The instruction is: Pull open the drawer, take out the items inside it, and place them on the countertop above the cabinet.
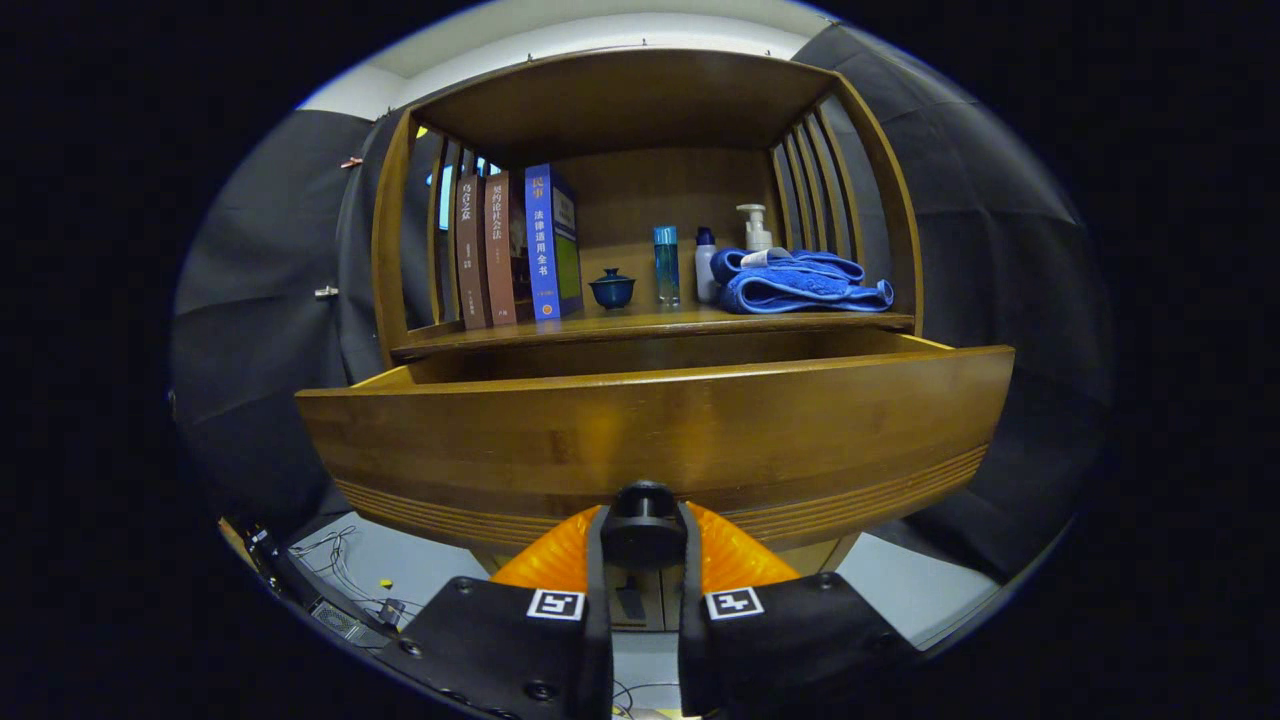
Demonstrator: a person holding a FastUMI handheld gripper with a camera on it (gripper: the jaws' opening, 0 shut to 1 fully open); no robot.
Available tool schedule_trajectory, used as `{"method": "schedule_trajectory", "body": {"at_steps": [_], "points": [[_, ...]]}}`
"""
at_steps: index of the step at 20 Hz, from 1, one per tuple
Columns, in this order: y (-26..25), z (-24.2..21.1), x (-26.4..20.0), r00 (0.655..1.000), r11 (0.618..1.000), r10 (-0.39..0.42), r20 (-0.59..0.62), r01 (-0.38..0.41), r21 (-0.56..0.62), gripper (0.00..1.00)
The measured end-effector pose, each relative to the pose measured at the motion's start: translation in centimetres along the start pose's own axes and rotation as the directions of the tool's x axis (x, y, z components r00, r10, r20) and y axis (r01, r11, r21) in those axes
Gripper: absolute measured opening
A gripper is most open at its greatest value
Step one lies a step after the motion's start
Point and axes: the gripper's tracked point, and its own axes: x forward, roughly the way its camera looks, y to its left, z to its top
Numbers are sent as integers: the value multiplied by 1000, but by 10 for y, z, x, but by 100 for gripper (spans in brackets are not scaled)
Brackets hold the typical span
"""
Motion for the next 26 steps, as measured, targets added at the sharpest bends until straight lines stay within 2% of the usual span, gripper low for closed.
{"method": "schedule_trajectory", "body": {"at_steps": [7,11,14,18,20,22,26], "points": [[-1,-11,-28,1000,1000,8,3,-8,-11,29],[-1,-13,-28,1000,1000,-2,-4,2,-17,29],[5,-2,-35,999,999,44,12,-44,-10,59],[2,63,-58,981,998,67,183,-66,-14,99],[17,94,-74,966,991,119,232,-130,34,98],[22,126,-76,961,982,152,229,-174,75,98],[16,181,-61,976,990,140,165,-133,-57,99]]}}
